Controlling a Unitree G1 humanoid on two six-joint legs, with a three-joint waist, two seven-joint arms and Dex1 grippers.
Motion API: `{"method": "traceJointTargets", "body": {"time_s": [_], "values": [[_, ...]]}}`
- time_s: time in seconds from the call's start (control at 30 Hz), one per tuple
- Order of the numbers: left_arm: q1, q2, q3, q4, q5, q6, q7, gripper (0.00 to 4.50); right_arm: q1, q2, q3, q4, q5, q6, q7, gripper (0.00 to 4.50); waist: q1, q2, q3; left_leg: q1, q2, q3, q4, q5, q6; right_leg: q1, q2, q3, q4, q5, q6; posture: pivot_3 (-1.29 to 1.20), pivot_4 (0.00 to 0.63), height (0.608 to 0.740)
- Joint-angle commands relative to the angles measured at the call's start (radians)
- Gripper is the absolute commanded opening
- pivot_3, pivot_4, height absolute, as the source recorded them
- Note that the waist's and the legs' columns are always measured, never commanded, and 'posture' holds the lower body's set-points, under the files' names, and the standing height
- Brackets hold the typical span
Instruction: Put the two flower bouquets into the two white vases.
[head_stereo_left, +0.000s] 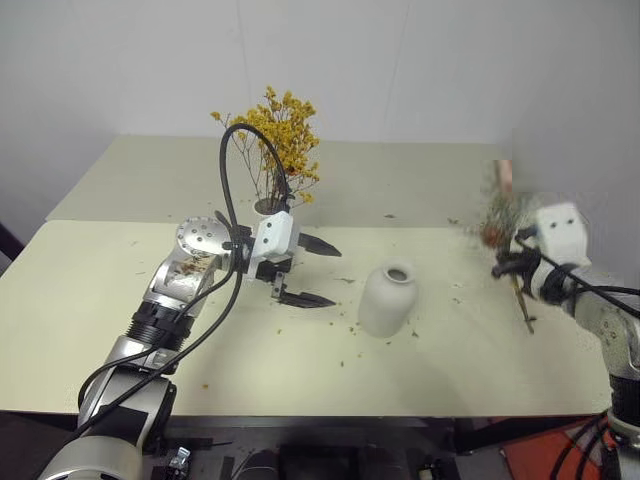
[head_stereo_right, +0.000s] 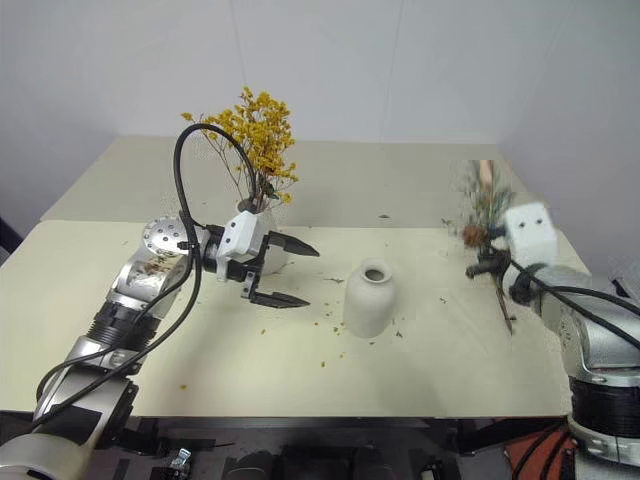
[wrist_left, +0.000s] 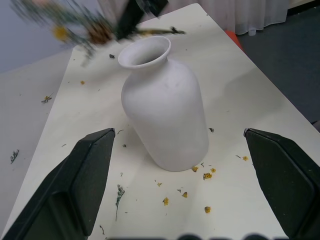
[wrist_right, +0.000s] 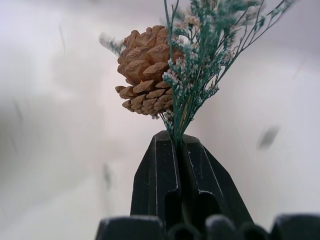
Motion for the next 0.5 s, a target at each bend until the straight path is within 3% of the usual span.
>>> {"method": "traceJointTargets", "body": {"time_s": [0.03, 0.3, 0.5], "values": [[-0.026, 0.003, 0.046, -0.011, -0.033, -0.005, -0.001, 4.5, -0.06, 0.096, -0.096, -0.12, -0.008, -0.218, -0.065, 0.04, 0.0, 0.0, 0.0, 0.0, 0.0, 0.0, 0.0, 0.0, 0.0, 0.0, 0.0, 0.0, 0.0, 0.0, 0.0, 0.0, 0.15, 0.74], [-0.005, 0.008, 0.07, -0.056, -0.085, 0.036, -0.025, 4.5, -0.203, 0.439, -0.256, -0.224, 0.207, -0.461, -0.194, 0.04, 0.002, 0.001, 0.0, -0.001, 0.0, -0.001, 0.0, 0.0, 0.0, 0.0, 0.0, -0.001, 0.0, 0.003, -0.005, 0.0, 0.15, 0.74], [0.007, 0.011, 0.078, -0.065, -0.087, 0.053, 0.006, 4.5, -0.105, 0.506, -0.195, -0.302, 0.284, -0.524, -0.174, 0.04, 0.006, 0.001, 0.0, -0.001, 0.0, -0.001, -0.001, 0.0, 0.0, 0.0, -0.001, -0.001, 0.0, 0.004, -0.006, 0.0, 0.15, 0.74]]}}
